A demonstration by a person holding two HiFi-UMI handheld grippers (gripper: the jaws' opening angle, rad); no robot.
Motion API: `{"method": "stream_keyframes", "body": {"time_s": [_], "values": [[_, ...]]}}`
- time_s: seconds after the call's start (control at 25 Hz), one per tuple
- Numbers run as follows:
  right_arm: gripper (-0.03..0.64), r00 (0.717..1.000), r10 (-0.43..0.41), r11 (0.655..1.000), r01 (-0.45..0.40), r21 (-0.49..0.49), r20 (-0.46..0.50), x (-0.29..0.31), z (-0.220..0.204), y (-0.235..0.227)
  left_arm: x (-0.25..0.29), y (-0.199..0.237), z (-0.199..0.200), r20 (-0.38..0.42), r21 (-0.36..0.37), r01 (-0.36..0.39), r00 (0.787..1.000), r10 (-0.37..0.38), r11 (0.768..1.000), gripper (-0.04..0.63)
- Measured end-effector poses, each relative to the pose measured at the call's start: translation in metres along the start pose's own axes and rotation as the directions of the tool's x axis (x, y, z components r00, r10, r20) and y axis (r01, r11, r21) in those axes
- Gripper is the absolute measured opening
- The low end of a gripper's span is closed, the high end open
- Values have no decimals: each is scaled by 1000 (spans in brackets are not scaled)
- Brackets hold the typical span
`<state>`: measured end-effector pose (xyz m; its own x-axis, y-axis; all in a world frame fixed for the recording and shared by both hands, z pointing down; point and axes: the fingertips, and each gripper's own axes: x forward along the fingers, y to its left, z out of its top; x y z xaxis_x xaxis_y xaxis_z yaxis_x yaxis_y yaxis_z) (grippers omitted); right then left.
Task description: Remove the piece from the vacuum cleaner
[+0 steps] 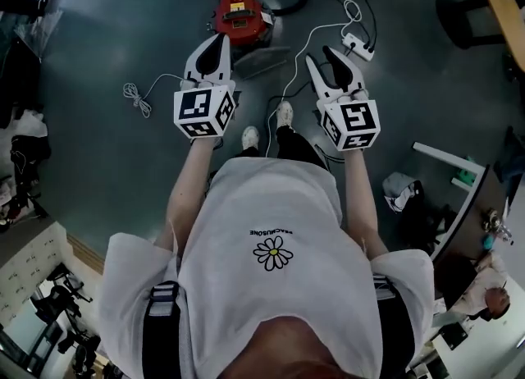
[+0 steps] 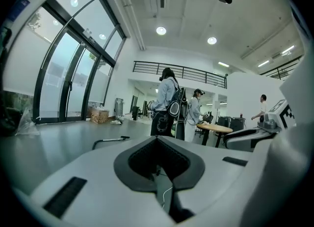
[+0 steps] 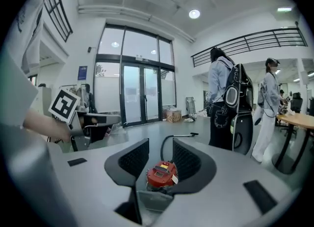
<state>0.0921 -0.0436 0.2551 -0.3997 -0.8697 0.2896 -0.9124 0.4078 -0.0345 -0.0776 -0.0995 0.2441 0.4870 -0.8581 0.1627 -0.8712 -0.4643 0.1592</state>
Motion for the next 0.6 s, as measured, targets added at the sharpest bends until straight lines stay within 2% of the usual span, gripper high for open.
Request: {"method": "stream_keyframes", "body": {"time_s": [0.08,0.16,0.2,0.24,0.32,0.4,0.44,0.6], "values": [[135,998,39,996,-42,-75,-41,23,2,-11,23,5,3,-19,30,-12,1000,13,999,6],[234,989,95,974,-117,-196,-117,48,-5,-17,47,8,0,-58,117,-14,998,21,993,6],[310,978,119,949,-163,-271,-170,61,-15,-17,62,10,-8,-95,185,-5,995,23,983,6],[336,965,138,913,-211,-348,-223,74,-28,-17,78,14,-21,-145,253,11,989,26,967,6],[336,931,185,835,-317,-449,-315,102,-60,-9,112,33,-61,-269,347,65,962,33,935,6],[336,887,246,789,-417,-452,-390,131,-100,-1,147,58,-117,-401,407,146,915,33,902,6],[336,864,267,774,-456,-440,-426,146,-124,0,164,70,-148,-463,439,198,886,32,876,6],[336,774,272,691,-571,-444,-572,202,-235,-3,215,111,-279,-665,515,419,745,41,748,6]]}}
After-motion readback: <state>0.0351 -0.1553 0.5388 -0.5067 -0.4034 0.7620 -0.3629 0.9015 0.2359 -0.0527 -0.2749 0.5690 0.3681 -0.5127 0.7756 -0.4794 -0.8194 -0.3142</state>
